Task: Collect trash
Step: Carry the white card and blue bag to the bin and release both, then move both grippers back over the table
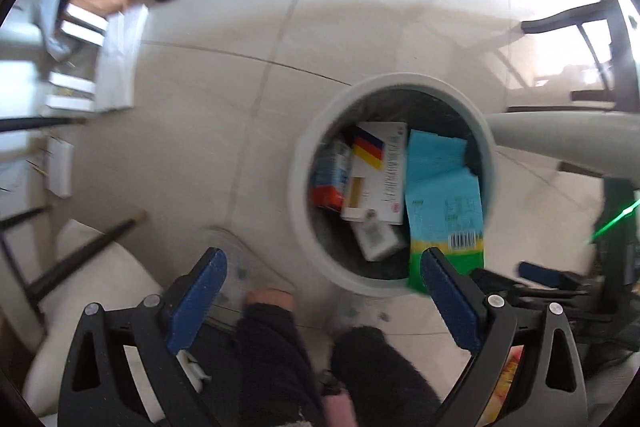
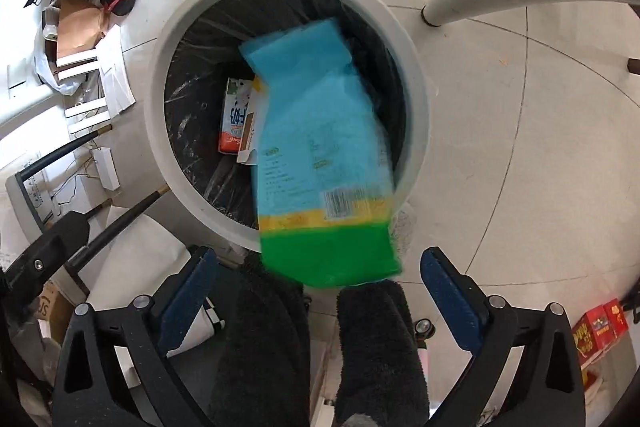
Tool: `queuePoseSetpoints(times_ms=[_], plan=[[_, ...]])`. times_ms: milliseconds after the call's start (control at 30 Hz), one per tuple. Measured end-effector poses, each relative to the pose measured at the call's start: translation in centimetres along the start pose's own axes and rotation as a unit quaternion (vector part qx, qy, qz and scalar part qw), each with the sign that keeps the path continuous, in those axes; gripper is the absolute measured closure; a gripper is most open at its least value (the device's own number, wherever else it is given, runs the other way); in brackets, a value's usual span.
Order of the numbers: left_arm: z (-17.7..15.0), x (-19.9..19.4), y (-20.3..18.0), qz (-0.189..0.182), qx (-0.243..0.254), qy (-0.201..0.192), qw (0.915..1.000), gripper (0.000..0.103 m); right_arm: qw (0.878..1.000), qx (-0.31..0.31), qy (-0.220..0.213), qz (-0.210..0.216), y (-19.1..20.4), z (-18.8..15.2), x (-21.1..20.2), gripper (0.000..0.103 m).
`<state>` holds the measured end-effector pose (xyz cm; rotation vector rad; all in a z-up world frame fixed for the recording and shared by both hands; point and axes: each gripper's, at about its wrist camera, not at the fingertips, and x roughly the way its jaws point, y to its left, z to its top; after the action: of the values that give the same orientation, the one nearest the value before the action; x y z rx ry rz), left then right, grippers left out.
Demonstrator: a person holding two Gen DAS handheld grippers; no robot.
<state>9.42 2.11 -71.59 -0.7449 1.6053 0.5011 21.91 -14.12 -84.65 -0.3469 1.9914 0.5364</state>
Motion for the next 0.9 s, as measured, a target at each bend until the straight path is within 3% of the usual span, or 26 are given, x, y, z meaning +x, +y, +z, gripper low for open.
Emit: queuePoseSetpoints(times_ms=[233,367,567,900], plan=[[-2.8,-2.8,-0.6,0.028,0.001,-0.012,0.9995,0.004,0.996,0.004,-0.068,-0.06,-0.2,-3.4,-5.1,0.0],[-4.6,-5.8,-1.3,0.034,0.001,-0.016,0.9993,0.004,0.994,0.021,-0.088,-0.061,-0.5,-6.3,-8.5,0.0],[-7.8,-12.0,-2.7,0.038,0.011,-0.027,0.9989,0.004,0.992,0.014,-0.107,-0.07,-0.6,-11.7,-14.7,0.0],[-13.0,-24.6,-6.3,0.054,0.046,-0.072,0.9949,0.004,0.984,-0.016,-0.164,-0.065,0.7,-20.5,-28.7,0.0]])
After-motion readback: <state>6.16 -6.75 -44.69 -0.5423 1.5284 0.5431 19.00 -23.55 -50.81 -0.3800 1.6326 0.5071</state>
